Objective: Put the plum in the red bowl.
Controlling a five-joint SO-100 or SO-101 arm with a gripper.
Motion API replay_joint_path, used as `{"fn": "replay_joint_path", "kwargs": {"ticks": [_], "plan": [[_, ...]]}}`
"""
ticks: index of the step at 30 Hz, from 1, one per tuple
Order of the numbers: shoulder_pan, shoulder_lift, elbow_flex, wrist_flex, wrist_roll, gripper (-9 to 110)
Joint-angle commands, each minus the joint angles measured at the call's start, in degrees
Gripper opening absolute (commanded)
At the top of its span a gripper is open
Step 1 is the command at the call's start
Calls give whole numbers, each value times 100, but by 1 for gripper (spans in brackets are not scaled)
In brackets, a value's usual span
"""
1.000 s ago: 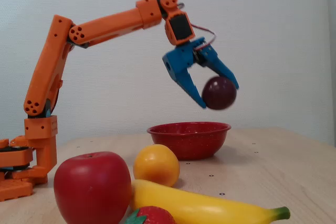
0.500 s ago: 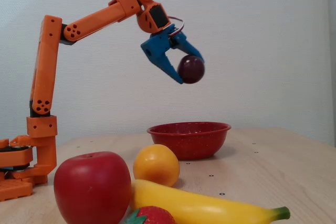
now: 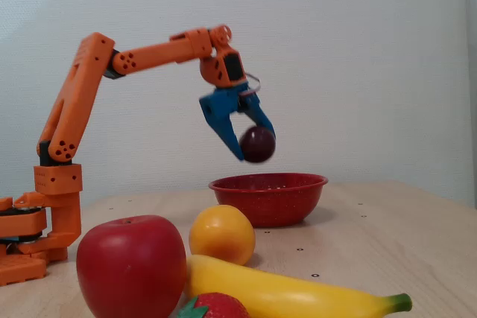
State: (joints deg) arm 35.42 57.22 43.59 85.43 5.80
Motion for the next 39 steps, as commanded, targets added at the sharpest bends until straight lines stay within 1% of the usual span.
{"fn": "replay_joint_path", "kwargs": {"ticks": [1, 4, 8, 9, 11, 16, 20, 27, 32, 39], "plan": [[-114, 123, -466, -404, -132, 5], [-246, -70, -431, -606, -62, 11], [-404, -132, -229, -668, 44, 31], [-439, -132, -193, -686, 53, 34], [-492, -132, -123, -729, 105, 36], [-615, -105, -44, -826, 185, 37], [-677, -53, -44, -844, 193, 37], [-791, 475, -62, -861, -9, 31], [-940, 1107, 0, -870, -167, 23], [-1204, 2083, 492, -879, -211, 5]]}}
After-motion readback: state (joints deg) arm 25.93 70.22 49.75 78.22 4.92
